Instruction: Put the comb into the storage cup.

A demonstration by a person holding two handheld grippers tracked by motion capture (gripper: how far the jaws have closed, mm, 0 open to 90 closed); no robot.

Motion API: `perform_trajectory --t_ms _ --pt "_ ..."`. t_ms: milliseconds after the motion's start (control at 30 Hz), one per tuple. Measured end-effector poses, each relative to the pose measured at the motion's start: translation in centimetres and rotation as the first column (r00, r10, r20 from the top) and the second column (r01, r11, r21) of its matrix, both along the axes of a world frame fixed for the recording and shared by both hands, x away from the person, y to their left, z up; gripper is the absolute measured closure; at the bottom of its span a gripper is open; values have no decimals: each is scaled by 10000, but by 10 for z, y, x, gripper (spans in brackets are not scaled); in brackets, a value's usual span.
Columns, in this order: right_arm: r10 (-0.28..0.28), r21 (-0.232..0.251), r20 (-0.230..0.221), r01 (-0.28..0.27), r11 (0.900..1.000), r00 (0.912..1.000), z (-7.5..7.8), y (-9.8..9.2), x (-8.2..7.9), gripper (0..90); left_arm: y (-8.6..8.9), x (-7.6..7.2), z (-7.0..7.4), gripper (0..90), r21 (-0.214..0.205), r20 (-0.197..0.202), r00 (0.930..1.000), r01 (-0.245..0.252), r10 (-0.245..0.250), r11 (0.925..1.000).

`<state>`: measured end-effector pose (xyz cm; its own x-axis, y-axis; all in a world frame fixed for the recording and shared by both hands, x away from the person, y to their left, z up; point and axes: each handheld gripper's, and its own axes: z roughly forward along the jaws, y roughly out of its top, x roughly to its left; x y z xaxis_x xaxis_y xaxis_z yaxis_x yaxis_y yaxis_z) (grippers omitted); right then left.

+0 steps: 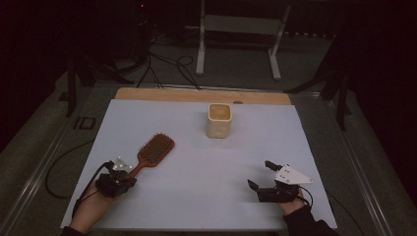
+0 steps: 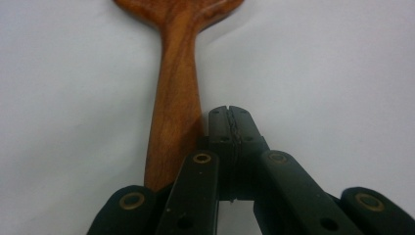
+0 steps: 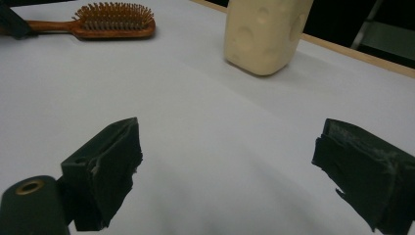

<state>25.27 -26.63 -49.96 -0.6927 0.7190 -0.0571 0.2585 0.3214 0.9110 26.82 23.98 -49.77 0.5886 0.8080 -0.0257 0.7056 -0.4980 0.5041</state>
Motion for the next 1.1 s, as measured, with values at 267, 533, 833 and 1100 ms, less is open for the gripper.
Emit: perform_trajectory --t_ms 267,533,833,1100 --pt "-14 4 -73 14 10000 10000 0 0 0 89 6 1 1 899 215 26 9999 -172 171 9996" --pt "11 -14 -65 -11 10000 10000 0 1 0 89 10 1 22 896 -13 377 9993 59 -58 10000" --pt "26 -32 -78 -26 10000 10000 -1 0 1 89 13 8 50 883 -353 504 9985 250 -232 9991" --pt "34 7 -81 -34 10000 10000 0 1 0 89 8 15 60 738 91 477 9983 338 -342 9994"
